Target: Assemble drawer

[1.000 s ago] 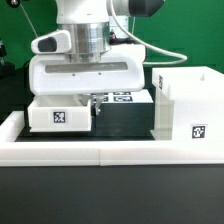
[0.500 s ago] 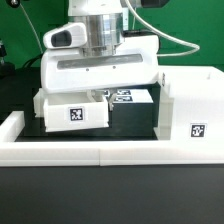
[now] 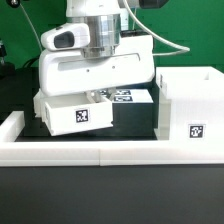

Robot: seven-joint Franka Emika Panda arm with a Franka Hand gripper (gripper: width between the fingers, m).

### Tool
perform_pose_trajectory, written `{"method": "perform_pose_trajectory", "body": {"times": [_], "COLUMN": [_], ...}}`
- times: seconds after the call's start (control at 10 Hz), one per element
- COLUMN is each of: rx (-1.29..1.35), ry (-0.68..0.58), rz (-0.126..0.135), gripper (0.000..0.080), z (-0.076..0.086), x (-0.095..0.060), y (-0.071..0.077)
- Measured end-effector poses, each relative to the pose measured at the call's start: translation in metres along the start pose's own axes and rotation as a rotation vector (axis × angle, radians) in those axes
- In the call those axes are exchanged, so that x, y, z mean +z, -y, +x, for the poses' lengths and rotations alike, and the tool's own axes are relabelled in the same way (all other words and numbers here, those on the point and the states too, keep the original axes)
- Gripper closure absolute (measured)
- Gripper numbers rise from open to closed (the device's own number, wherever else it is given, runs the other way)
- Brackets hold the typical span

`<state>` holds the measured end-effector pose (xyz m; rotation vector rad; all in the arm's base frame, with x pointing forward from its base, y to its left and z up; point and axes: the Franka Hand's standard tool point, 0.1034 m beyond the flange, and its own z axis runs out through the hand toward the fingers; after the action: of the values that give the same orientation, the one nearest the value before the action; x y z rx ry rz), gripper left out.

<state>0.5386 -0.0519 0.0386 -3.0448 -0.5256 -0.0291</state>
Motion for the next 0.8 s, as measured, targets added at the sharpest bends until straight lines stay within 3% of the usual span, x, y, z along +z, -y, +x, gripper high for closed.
{"method": "perform_pose_trajectory", "body": {"times": [0.6,0.8], "rx": [-0.354,-0.559], "ry": [0.005,0.019], "rz": [-0.004,-0.016], "gripper": [0.0758,0.0758], "z": [-0.0021,-0.0017], "x": [0.0005,0.0009], "y": [-0.0034,-0.0029]}}
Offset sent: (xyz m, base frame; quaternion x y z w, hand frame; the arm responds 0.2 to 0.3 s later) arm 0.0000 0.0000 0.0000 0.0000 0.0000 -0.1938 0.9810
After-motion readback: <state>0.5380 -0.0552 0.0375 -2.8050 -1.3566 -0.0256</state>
